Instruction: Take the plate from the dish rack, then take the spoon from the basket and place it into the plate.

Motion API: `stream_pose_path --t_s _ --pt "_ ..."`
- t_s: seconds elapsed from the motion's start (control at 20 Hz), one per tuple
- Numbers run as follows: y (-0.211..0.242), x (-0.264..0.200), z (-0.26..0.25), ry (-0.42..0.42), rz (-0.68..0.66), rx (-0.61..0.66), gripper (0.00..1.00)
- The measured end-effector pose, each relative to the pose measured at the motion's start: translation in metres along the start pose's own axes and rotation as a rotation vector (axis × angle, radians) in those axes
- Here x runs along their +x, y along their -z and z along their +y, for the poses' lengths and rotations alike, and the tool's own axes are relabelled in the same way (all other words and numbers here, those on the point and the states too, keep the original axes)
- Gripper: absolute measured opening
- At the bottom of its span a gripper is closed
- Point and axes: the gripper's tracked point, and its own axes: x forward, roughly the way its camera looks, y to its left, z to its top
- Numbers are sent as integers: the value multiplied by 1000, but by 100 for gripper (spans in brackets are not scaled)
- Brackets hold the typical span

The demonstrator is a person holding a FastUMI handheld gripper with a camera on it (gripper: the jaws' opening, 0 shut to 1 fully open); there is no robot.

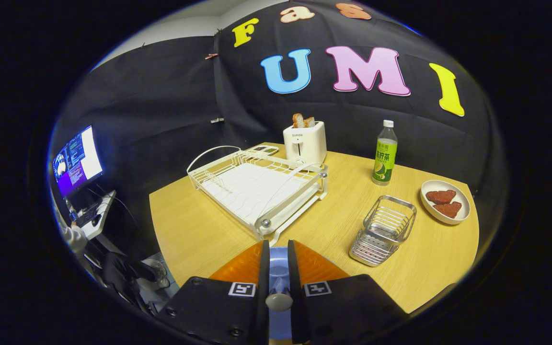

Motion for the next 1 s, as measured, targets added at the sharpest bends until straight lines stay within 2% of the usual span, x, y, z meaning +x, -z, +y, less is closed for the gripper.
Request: stream_pose_path --t_s 0.25,0.55,0.8,0.9,1.0 --pt "7 2 0 1 23 39 22" --pt "44 -1 1 -19 123 17 23" --pt "49 2 -5 -12 137 28 23" --pt "45 0 -10 3 139 47 38" --pt "36 -4 -17 29 123 60 74"
